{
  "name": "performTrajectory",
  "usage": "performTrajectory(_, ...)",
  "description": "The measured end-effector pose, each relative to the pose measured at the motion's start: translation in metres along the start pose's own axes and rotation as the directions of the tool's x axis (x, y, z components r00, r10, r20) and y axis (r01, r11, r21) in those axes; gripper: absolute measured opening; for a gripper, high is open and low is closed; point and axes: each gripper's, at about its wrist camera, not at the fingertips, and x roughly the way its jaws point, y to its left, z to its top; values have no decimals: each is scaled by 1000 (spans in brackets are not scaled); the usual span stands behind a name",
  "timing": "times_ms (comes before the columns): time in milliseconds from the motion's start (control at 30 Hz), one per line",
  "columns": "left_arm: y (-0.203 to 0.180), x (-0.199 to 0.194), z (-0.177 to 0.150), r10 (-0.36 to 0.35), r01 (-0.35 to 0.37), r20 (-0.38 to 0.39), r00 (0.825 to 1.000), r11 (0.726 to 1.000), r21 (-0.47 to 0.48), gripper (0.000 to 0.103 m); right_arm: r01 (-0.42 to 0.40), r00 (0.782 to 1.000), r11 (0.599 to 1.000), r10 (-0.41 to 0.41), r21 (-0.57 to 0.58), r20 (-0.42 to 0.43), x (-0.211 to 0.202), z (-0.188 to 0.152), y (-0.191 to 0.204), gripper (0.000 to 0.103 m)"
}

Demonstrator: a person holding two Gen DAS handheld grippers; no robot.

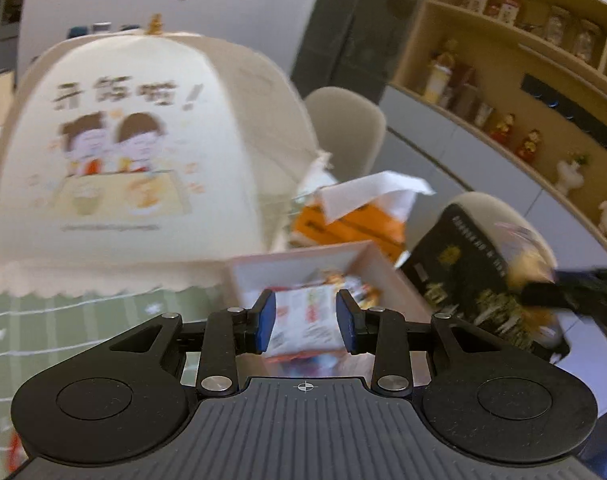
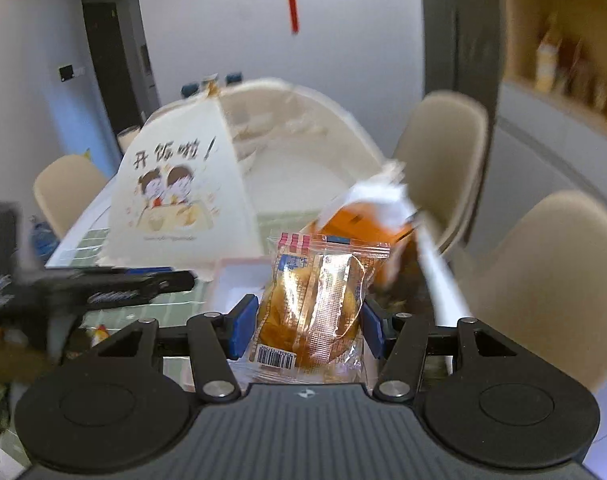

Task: Organize snacks
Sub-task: 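Carry the biscuit pack into the box with the left gripper while the right carries the cake pack, then grasp the clear stick pack with the left gripper while the right moves a red snack pack aside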

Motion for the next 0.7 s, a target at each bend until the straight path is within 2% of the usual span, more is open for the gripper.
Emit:
performTrajectory(33,8,-4,-2,16,-16,-8,1000,1000,1,37,-22,1000,1000,22,11,-8,16,3,0,69)
performTrajectory(67,19,-10,-8,41,-41,-17,999,999,0,37,-16,1000,1000,16,17,-20,29,5,0,76)
performTrajectory(167,64,-35,-29,139,-141,-43,989,989,-37,37,49,998,998,-48,26,-30,47,1,3,76)
performTrajectory(233,99,-47,-47,193,-200,-90,977,977,-76,37,34,999,999,-33,28,-24,43,-8,4,76)
performTrajectory(300,132,-57,-66,225,-243,-146,963,963,-115,37,16,1000,1000,-16,20,-26,35,-23,7,76)
performTrajectory(400,169,-68,-95,253,-286,-212,944,948,-141,37,31,998,999,-33,-36,-51,29,-51,21,76)
performTrajectory(467,185,-74,-109,251,-293,-241,937,943,-155,37,49,996,997,-54,-66,-70,24,-72,29,77)
performTrajectory(533,197,-78,-122,224,-272,-252,941,946,-175,37,59,992,995,-68,-81,-107,25,-91,37,77)
performTrajectory(633,201,-82,-135,152,-209,-263,953,956,-206,37,44,982,996,-57,-77,-179,30,-116,49,77)
performTrajectory(700,193,-86,-141,106,-163,-281,954,969,-188,38,36,976,997,-50,-73,-210,32,-127,56,77)
